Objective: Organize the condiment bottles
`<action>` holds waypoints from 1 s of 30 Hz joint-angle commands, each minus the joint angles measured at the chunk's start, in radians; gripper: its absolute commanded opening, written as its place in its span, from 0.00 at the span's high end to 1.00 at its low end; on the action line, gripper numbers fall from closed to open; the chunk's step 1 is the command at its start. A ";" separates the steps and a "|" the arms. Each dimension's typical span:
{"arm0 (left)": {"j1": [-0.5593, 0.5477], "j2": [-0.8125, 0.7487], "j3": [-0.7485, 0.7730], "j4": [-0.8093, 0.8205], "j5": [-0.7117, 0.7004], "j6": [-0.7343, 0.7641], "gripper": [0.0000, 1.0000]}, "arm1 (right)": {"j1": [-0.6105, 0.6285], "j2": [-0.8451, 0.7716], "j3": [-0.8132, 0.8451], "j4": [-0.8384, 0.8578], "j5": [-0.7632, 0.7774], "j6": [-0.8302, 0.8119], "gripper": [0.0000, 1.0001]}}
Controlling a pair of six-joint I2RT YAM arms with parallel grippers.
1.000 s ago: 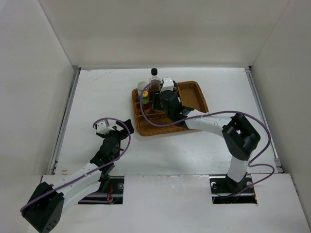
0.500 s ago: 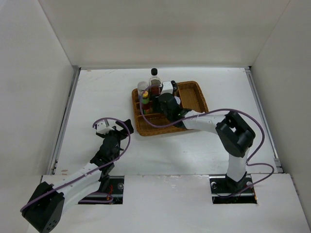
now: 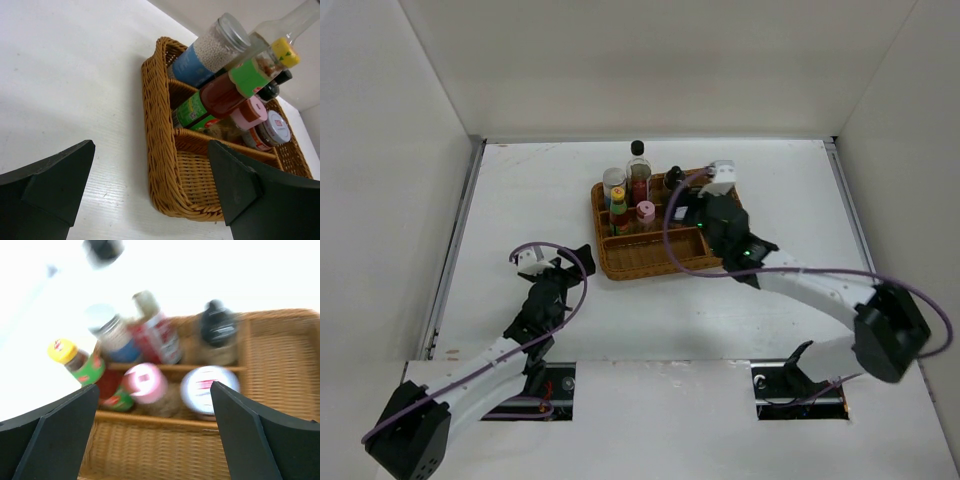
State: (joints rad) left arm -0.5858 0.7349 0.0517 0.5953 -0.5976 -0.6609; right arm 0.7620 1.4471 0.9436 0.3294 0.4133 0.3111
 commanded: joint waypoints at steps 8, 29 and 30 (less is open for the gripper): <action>0.054 0.032 0.109 -0.205 -0.059 -0.005 0.00 | -0.302 -0.499 -0.567 0.284 0.349 0.319 0.00; 0.070 -0.011 0.254 -0.402 -0.074 -0.029 0.00 | -0.508 -0.491 -0.643 0.109 0.188 0.568 0.00; 0.062 0.000 0.255 -0.391 -0.074 -0.031 0.00 | -0.508 -0.494 -0.640 0.108 0.188 0.566 0.00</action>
State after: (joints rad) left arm -0.5060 0.7254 0.2535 0.1665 -0.6971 -0.6846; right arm 0.2550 0.9653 0.2722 0.4179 0.6235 0.8612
